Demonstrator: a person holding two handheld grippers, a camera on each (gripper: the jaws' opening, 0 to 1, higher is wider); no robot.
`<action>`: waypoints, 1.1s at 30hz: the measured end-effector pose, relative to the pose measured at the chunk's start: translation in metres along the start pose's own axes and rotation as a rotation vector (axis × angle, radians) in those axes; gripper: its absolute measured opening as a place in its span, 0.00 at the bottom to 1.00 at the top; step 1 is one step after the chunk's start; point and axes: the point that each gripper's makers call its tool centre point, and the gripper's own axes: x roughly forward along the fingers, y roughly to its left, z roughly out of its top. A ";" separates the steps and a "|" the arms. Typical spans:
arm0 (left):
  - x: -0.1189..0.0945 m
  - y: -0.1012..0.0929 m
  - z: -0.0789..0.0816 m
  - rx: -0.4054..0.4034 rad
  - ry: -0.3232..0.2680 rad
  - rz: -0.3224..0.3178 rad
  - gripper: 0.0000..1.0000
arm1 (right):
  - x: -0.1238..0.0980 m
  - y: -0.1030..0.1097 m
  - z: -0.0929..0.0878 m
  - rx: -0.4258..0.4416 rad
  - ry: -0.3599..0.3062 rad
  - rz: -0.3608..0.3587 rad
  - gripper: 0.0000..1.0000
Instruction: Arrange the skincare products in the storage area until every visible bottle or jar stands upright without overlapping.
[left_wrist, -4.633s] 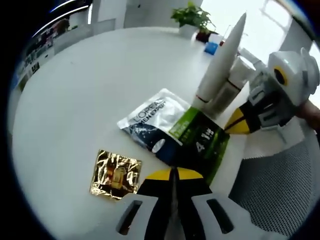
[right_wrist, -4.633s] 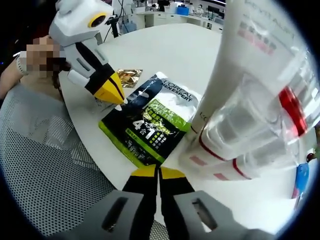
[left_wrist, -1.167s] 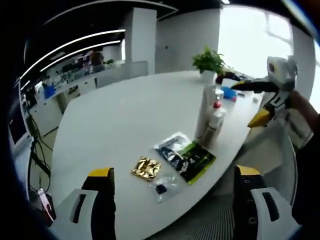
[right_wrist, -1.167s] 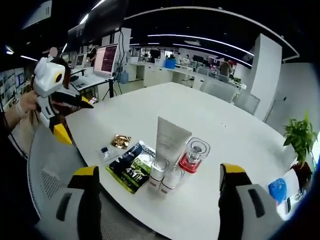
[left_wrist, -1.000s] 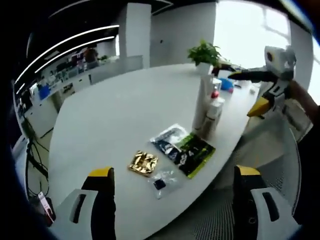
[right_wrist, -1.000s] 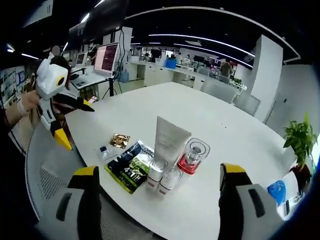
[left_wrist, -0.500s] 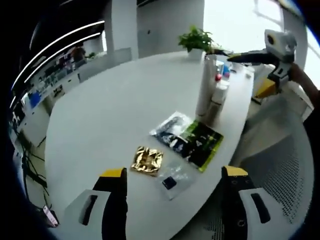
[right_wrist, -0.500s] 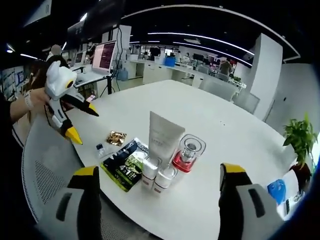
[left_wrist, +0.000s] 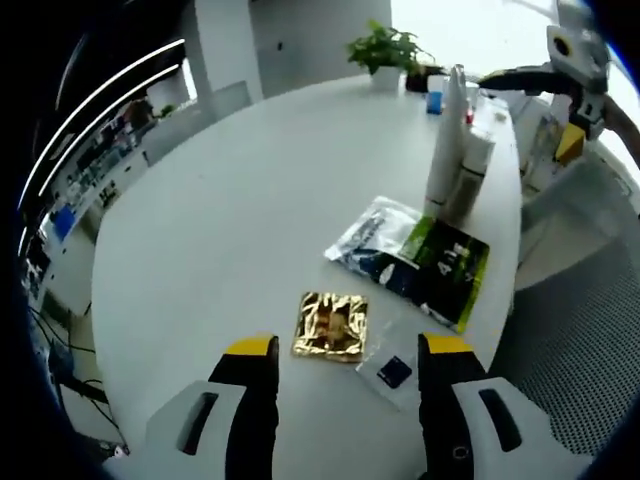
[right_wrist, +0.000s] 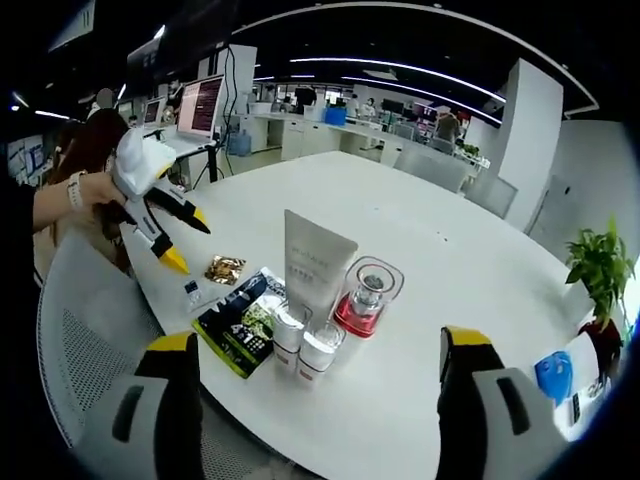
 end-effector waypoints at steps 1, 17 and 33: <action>0.002 0.001 0.000 0.005 0.004 -0.003 0.51 | 0.000 0.000 0.000 -0.001 -0.001 0.002 1.00; 0.041 0.010 -0.009 0.051 0.144 -0.060 0.49 | 0.007 -0.007 -0.007 0.019 0.040 0.005 1.00; 0.052 0.012 -0.017 0.031 0.191 -0.094 0.45 | 0.009 -0.006 -0.008 0.028 0.038 0.015 1.00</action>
